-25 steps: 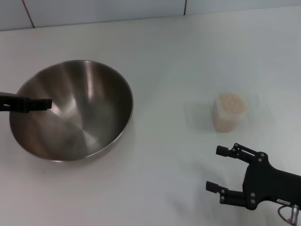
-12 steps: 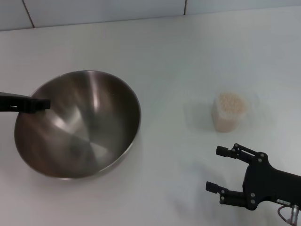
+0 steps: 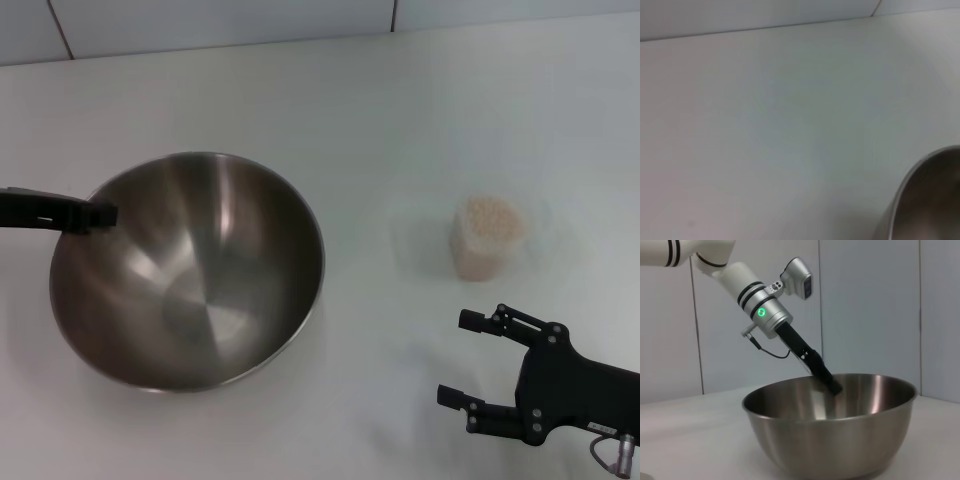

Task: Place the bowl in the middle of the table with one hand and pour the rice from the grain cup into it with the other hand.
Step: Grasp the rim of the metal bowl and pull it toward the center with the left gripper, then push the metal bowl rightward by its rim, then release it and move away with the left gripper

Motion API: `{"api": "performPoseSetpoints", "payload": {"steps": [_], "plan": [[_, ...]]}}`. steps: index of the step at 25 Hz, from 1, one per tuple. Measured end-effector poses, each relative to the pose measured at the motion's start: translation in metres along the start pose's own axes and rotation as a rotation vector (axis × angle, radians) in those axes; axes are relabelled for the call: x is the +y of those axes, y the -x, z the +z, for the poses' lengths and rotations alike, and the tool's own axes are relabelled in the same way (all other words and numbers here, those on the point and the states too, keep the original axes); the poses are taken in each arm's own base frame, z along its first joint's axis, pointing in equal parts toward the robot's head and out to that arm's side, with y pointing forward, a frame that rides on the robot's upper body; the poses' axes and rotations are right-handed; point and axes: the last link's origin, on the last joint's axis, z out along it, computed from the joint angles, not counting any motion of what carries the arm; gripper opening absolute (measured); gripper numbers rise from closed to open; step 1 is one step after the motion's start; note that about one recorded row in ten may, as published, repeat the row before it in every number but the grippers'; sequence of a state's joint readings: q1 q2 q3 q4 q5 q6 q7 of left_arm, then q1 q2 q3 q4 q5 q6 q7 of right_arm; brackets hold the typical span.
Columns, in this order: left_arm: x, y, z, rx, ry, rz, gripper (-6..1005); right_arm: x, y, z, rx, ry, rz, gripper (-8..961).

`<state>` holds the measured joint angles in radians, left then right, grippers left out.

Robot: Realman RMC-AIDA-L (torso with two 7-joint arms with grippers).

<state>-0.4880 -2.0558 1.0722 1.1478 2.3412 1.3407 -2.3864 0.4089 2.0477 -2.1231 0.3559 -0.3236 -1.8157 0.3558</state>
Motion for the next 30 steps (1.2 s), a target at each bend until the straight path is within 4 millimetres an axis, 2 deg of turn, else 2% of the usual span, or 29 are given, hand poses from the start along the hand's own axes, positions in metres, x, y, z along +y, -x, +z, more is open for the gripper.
{"api": "performPoseSetpoints", "payload": {"steps": [2,6,8,9,12,13,19,30], "plan": [[0.002,-0.005,-0.001,0.000,0.011,0.003,34,0.000,0.000,0.000,0.000,0.001,-0.001,832],[0.010,-0.022,-0.003,0.011,0.040,0.014,35,0.000,0.000,0.000,0.000,0.003,-0.005,832],[0.017,-0.038,0.000,0.027,0.051,0.045,38,0.000,0.000,0.000,0.000,0.003,-0.010,832],[0.017,-0.038,0.000,0.027,0.051,0.045,42,0.000,0.000,0.000,0.000,0.003,-0.010,832],[0.022,-0.046,0.004,0.026,0.048,0.066,52,0.000,0.000,0.000,0.000,0.002,-0.010,832],[0.025,-0.052,0.014,0.003,0.038,0.084,56,0.000,0.000,0.000,0.000,0.002,-0.010,832],[0.029,-0.053,0.030,-0.025,0.028,0.112,77,0.000,0.000,0.000,0.000,0.002,-0.010,832],[0.026,-0.053,0.035,0.004,0.015,0.101,115,-0.001,0.001,0.001,-0.002,0.001,-0.011,832]]}}
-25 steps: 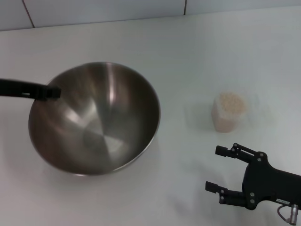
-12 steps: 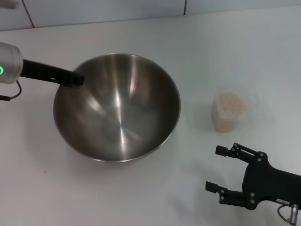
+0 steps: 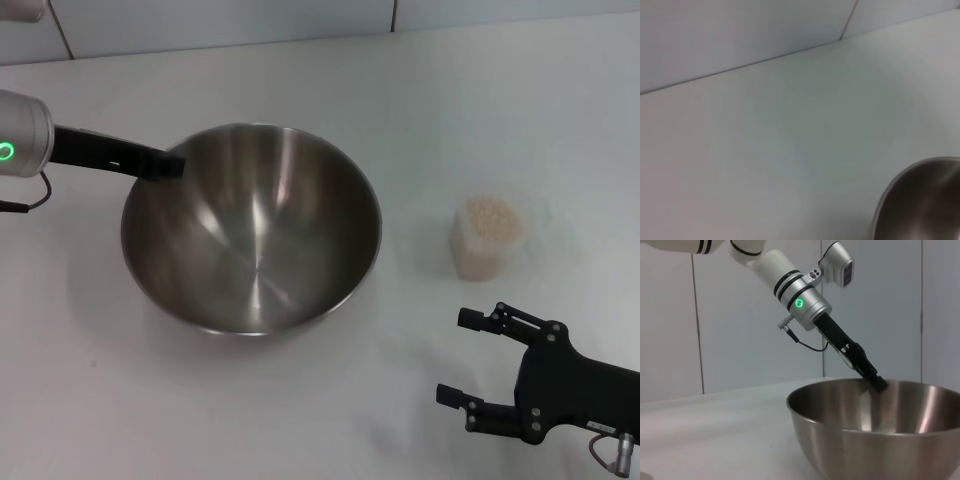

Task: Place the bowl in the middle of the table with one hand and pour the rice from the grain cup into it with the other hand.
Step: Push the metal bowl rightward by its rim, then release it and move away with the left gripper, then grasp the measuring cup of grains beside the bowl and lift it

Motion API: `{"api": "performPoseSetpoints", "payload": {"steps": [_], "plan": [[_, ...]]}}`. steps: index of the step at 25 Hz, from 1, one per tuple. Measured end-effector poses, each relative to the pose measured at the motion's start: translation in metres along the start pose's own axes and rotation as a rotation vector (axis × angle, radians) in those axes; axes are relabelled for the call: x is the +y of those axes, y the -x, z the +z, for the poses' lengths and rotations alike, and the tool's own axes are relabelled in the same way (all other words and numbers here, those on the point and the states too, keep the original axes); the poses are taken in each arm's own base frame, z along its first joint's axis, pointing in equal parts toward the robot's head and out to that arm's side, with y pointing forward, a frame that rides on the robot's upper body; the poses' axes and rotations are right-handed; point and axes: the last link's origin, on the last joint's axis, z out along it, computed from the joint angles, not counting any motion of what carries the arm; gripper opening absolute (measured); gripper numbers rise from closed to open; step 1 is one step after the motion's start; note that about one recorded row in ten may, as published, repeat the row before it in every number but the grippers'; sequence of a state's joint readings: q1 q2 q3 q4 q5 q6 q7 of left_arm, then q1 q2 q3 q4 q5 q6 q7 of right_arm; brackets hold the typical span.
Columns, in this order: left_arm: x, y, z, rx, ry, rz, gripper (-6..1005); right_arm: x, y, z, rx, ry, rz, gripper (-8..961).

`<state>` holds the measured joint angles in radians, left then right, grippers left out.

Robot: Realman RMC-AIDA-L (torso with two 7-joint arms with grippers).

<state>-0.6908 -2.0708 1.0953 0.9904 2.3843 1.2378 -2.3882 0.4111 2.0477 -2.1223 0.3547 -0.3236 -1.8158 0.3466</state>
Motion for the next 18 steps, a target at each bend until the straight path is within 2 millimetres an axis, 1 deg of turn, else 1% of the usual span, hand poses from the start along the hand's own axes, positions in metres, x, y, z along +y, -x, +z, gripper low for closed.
{"api": "performPoseSetpoints", "payload": {"steps": [4,6,7,9,10,11,12,13,14,15,18], "plan": [[0.005,-0.006,-0.001,0.016,0.002,0.030,129,0.000,0.000,0.000,-0.001,-0.001,0.000,832],[0.010,-0.011,-0.006,0.036,0.008,0.064,136,-0.001,0.000,0.000,-0.002,-0.005,-0.001,831],[0.013,-0.015,-0.012,0.058,0.010,0.094,139,-0.001,0.000,0.000,-0.003,-0.010,-0.001,831],[0.017,-0.019,-0.025,0.101,0.009,0.149,214,-0.002,0.000,-0.001,-0.007,-0.030,-0.002,831],[0.017,-0.019,-0.025,0.101,0.009,0.149,252,-0.003,0.000,-0.002,-0.008,-0.041,-0.001,831],[0.020,-0.020,-0.035,0.137,0.011,0.188,290,-0.003,0.000,-0.005,-0.015,-0.066,0.003,831],[0.020,-0.020,-0.035,0.137,0.011,0.188,327,-0.003,0.000,-0.005,-0.015,-0.066,0.003,831],[0.029,-0.015,-0.057,0.212,0.036,0.287,365,-0.003,0.000,-0.007,-0.019,-0.081,0.009,831],[0.029,-0.015,-0.057,0.212,0.036,0.287,469,-0.003,0.000,-0.009,-0.026,-0.100,0.015,831],[0.036,-0.006,-0.075,0.272,0.058,0.379,573,-0.002,0.000,-0.011,-0.035,-0.124,0.022,831],[0.036,-0.006,-0.075,0.272,0.058,0.379,646,0.000,-0.001,-0.018,-0.066,-0.216,0.036,831]]}}
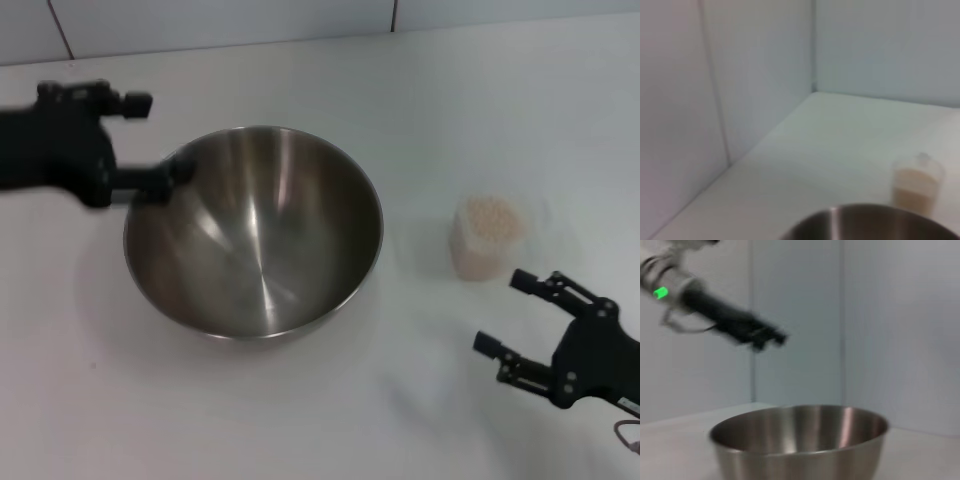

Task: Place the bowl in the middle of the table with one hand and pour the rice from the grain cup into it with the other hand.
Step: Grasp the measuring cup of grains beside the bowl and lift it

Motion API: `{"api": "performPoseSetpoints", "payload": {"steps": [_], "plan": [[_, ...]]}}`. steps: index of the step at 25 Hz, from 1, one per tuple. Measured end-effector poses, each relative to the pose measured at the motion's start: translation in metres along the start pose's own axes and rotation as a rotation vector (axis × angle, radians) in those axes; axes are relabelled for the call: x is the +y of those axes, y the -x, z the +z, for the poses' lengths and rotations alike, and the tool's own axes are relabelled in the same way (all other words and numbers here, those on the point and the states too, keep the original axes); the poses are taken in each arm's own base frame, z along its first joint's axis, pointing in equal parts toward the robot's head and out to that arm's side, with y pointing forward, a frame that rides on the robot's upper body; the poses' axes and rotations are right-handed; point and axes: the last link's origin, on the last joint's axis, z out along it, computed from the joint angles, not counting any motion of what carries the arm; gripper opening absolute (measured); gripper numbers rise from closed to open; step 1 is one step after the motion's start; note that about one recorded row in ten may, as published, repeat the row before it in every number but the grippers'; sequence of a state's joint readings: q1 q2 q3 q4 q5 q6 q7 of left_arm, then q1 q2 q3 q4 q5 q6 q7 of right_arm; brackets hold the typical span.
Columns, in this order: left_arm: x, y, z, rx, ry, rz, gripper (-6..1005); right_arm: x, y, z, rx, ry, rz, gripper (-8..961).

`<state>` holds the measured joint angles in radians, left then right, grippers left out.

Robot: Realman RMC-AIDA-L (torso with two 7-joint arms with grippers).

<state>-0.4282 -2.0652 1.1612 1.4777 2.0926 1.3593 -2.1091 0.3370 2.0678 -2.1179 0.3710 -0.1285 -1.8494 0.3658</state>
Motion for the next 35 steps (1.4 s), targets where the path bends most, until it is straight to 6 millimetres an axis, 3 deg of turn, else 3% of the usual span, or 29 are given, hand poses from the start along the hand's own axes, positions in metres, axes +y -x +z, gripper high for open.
{"api": "performPoseSetpoints", "payload": {"steps": [1,2,3,4,7,12,23,35], "plan": [[0.000,0.000,0.000,0.000,0.000,0.000,670,0.000,0.000,-0.004,-0.014,-0.036,0.002,831],[0.024,0.029,-0.025,0.058,0.099,0.150,694,0.000,0.000,-0.007,-0.025,-0.064,0.004,831],[0.028,0.045,-0.029,0.051,0.111,0.155,718,0.001,0.000,-0.010,-0.039,-0.101,0.006,831],[0.028,0.045,-0.029,0.051,0.111,0.155,743,0.000,0.001,-0.013,-0.048,-0.131,0.007,831],[0.033,0.074,-0.032,0.076,0.125,0.144,820,-0.007,-0.002,-0.022,-0.067,-0.289,0.019,831],[0.031,0.090,-0.037,0.173,0.120,0.128,821,-0.022,-0.013,-0.029,-0.031,-0.483,0.047,831],[0.030,0.090,-0.037,0.168,0.140,0.110,817,-0.047,-0.025,0.002,0.051,-0.521,0.072,831],[0.028,0.089,-0.033,0.113,0.149,0.108,818,-0.058,-0.024,0.024,0.060,-0.519,0.070,832]]}}
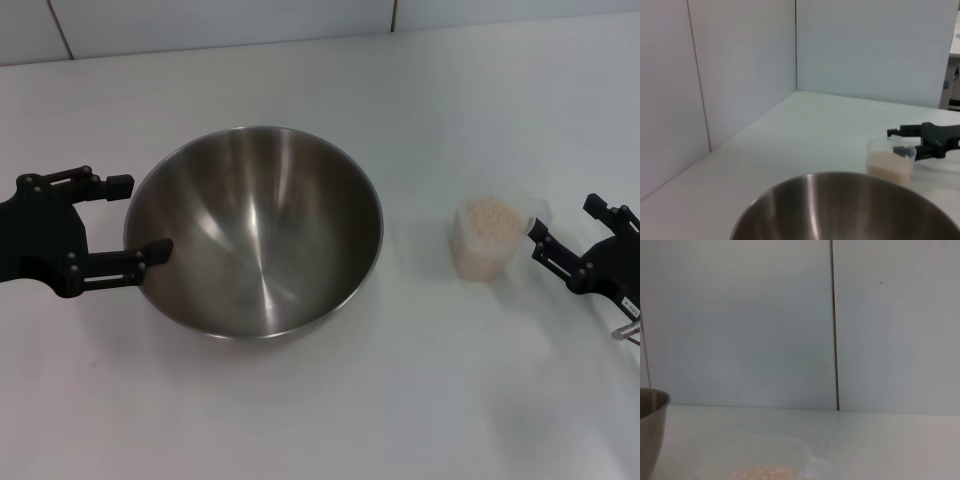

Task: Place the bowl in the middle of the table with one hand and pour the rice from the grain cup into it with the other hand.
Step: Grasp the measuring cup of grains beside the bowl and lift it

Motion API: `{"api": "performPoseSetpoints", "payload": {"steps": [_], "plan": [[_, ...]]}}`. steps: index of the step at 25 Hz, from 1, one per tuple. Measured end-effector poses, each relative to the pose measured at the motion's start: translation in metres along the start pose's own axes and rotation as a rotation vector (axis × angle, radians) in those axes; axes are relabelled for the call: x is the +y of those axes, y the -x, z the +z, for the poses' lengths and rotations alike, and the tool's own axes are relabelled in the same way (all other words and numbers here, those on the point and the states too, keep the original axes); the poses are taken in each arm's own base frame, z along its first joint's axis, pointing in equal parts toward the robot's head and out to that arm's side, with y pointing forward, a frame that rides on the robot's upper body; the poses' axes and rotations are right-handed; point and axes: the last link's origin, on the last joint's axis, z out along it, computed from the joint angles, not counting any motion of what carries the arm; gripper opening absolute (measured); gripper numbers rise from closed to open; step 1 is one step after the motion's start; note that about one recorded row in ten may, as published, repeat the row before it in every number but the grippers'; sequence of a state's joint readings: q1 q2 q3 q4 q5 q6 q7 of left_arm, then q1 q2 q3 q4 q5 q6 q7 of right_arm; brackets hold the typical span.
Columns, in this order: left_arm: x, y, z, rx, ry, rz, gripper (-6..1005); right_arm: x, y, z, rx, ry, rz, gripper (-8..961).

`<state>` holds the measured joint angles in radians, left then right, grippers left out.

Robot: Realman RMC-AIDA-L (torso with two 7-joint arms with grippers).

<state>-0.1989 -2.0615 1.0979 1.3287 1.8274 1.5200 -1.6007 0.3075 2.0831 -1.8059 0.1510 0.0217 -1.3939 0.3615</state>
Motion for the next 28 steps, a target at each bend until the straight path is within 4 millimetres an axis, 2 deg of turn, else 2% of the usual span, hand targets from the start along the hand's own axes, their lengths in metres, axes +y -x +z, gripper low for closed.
{"api": "performPoseSetpoints", "payload": {"steps": [10,19,27,28], "plan": [[0.001,0.001,0.002,-0.020,0.011,-0.005,817,0.000,0.005,0.014,-0.013,-0.008,0.001,830],[0.000,0.003,0.003,-0.058,0.023,-0.012,816,-0.001,0.007,0.017,-0.022,-0.021,0.006,824],[-0.001,-0.003,0.003,-0.062,0.023,-0.001,816,0.000,0.008,0.021,-0.024,-0.016,-0.011,413],[-0.002,-0.004,0.003,-0.062,0.023,0.002,816,0.000,0.008,0.020,-0.026,-0.016,-0.016,393]]}}
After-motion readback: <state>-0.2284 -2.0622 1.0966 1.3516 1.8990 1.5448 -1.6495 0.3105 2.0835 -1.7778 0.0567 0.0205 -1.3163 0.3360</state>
